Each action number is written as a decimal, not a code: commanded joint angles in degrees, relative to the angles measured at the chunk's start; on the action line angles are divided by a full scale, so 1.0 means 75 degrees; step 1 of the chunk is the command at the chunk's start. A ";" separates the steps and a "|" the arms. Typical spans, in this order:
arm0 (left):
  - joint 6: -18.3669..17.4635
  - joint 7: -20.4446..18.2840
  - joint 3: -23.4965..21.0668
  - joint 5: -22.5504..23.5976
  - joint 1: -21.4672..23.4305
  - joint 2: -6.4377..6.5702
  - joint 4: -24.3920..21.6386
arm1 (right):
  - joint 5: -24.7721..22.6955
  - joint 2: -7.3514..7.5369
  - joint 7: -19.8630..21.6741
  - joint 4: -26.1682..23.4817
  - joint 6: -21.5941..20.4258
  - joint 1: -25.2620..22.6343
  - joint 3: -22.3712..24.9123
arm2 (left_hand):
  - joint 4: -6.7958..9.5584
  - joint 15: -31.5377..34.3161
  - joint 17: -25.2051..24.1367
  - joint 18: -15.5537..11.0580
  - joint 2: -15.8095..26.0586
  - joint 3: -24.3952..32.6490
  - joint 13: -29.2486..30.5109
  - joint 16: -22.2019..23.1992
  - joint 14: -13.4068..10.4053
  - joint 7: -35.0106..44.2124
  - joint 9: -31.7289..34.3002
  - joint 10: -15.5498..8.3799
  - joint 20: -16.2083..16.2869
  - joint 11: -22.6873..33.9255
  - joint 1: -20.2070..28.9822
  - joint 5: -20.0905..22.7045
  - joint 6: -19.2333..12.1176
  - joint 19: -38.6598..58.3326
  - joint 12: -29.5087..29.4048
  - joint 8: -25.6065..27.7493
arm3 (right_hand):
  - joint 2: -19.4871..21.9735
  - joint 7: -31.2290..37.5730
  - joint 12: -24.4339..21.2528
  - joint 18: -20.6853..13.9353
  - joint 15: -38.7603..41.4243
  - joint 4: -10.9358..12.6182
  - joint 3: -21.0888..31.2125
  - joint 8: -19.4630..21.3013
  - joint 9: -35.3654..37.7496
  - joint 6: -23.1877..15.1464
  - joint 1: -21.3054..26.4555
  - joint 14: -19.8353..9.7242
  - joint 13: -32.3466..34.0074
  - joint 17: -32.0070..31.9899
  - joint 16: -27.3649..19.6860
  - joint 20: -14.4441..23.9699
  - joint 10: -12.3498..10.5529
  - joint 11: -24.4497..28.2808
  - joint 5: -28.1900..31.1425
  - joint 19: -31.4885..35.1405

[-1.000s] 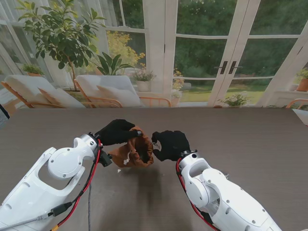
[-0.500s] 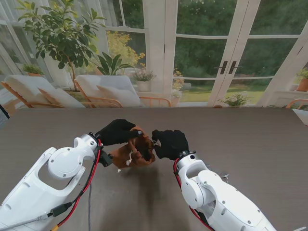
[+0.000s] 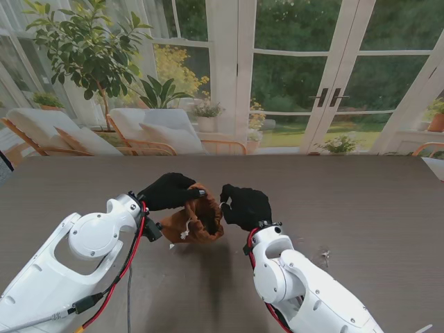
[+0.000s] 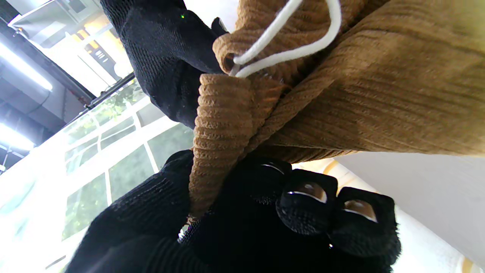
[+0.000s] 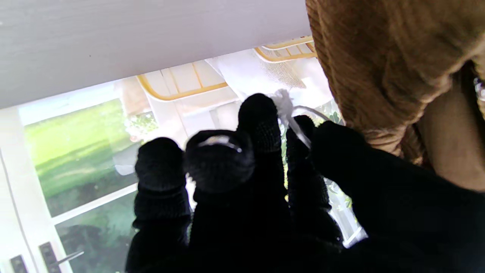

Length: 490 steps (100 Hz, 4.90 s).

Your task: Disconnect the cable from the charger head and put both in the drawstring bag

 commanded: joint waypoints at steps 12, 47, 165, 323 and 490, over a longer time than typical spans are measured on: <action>0.0052 -0.0136 -0.0030 -0.0056 0.0021 -0.0019 -0.0089 | 0.0028 -0.0065 0.0051 0.0217 -0.0137 -0.0028 -0.0073 | -0.0072 0.0027 0.0115 -0.0332 0.0226 0.0229 0.0128 -0.0077 0.0027 0.0082 0.0171 -0.0016 0.0012 -0.0027 0.0137 0.0166 0.0196 0.0239 -0.0030 -0.0014 | -0.0211 -0.0317 -0.0111 -0.0091 -0.0339 0.0207 0.0053 0.0007 -0.0218 -0.0025 -0.1048 -0.0069 0.0166 0.2325 -0.0171 -0.0070 -0.0063 0.0100 -0.0174 0.0143; 0.0033 -0.0120 -0.0049 -0.0065 0.0031 -0.0022 -0.0100 | 0.0340 -0.0213 -0.0164 0.0563 -0.0187 0.0085 -0.0346 | -0.0075 0.0035 0.0122 -0.0322 0.0234 0.0213 0.0139 -0.0084 0.0024 0.0069 0.0172 -0.0016 -0.0008 -0.0027 0.0137 0.0149 0.0198 0.0252 -0.0032 -0.0019 | -0.0583 -0.1638 -0.0095 -0.0173 -0.0858 0.0561 0.0488 0.0271 -0.1096 -0.0475 -0.1173 -0.0102 0.0162 0.1734 -0.0217 0.0028 0.0025 0.0076 -0.0479 -0.0092; 0.0205 -0.0003 -0.0081 -0.0076 0.0197 -0.0048 -0.0195 | 0.2114 -0.1245 -0.2642 0.1368 -0.0853 -0.0130 -0.0208 | -0.0075 0.0036 0.0135 -0.0289 0.0234 0.0225 0.0144 -0.0090 0.0060 0.0056 0.0175 0.0022 -0.0024 -0.0029 0.0133 0.0167 0.0209 0.0260 -0.0047 -0.0046 | 0.0695 0.2157 0.0046 0.0012 0.1866 -0.0430 -0.0353 0.0672 0.1134 0.0545 -0.0089 -0.0251 0.0176 0.3440 0.0708 -0.0119 -0.0293 0.1052 -0.0301 0.0761; 0.0740 -0.0150 -0.0264 0.0044 0.0547 0.0003 -0.0608 | 0.1732 -0.0686 -0.1431 0.1727 -0.2578 0.0173 0.0031 | -0.0087 -0.0007 0.0118 -0.0272 0.0235 0.0169 0.0089 -0.0079 0.0107 -0.0007 0.0122 0.0057 -0.0017 -0.0068 0.0202 0.0134 0.0231 0.0240 -0.0078 -0.0086 | -0.1774 -0.0476 0.0197 0.0439 -0.0020 -0.0228 0.0601 -0.0110 -0.0435 -0.1043 -0.0251 0.0419 0.0137 0.1721 -0.0002 0.0211 0.0152 0.0370 -0.0011 0.0068; 0.0890 -0.0235 -0.0215 -0.0006 0.0503 0.0012 -0.0526 | 0.1541 -0.0393 -0.0706 0.1751 -0.3420 0.0220 0.0242 | -0.0088 -0.0019 0.0084 -0.0220 0.0253 0.0134 0.0079 -0.0078 0.0143 -0.0033 0.0107 0.0088 0.0020 -0.0075 0.0231 0.0125 0.0253 0.0193 -0.0100 -0.0115 | -0.2566 -0.2108 -0.0060 0.0601 -0.1317 0.0486 0.0890 0.0818 -0.2308 -0.0528 -0.0148 0.0644 -0.0367 0.0733 -0.0151 0.0304 0.0376 -0.0212 -0.0726 -0.0609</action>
